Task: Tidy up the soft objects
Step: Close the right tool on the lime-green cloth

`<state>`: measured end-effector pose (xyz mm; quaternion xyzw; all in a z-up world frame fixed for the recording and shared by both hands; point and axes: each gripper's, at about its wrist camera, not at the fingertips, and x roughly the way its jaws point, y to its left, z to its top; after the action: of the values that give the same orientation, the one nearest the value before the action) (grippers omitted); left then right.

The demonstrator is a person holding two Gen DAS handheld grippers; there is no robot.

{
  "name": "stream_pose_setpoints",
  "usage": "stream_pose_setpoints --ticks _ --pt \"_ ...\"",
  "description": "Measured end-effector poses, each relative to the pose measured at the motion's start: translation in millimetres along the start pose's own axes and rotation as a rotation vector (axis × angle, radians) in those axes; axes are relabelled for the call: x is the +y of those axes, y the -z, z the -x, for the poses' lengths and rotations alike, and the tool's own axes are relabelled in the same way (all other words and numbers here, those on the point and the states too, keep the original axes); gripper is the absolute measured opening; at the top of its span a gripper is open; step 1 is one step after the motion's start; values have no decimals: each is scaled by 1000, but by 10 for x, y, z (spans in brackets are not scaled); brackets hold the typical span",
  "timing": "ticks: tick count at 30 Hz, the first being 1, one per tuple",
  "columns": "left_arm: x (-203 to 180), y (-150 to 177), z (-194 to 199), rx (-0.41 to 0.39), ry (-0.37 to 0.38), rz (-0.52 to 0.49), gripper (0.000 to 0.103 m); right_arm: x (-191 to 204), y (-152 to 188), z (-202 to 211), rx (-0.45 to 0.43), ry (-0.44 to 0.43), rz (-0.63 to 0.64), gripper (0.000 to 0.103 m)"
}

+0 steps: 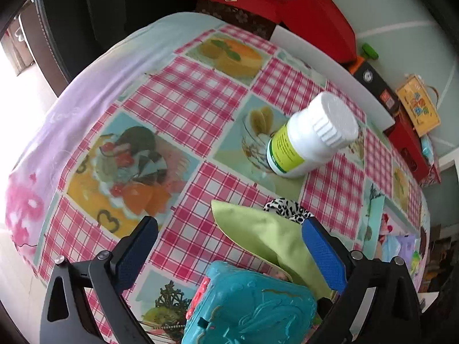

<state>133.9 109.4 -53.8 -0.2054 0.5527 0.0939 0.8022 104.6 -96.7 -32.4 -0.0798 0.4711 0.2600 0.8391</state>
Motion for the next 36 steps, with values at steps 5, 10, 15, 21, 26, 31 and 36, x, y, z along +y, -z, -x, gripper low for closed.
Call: stream_pose_setpoints --ticks 5,10,15,21,26,31,36 --pt "-1 -4 -39 11 -9 6 100 66 -1 -86 12 -28 29 83" --pt "12 -2 -51 14 -7 12 100 171 1 -159 24 -100 67 63" --pt "6 -15 -54 16 -2 8 100 191 14 -240 49 -121 69 27" --pt "12 -25 -70 18 -3 14 100 98 -31 -172 17 -118 36 8" --pt "3 -24 -45 8 2 14 100 60 -63 -89 -10 -107 24 5" --pt "-10 -31 4 -9 14 16 100 22 -124 70 -64 -94 9 5" --pt "-57 -32 36 -21 22 8 100 -47 -166 214 -108 -76 -8 5"
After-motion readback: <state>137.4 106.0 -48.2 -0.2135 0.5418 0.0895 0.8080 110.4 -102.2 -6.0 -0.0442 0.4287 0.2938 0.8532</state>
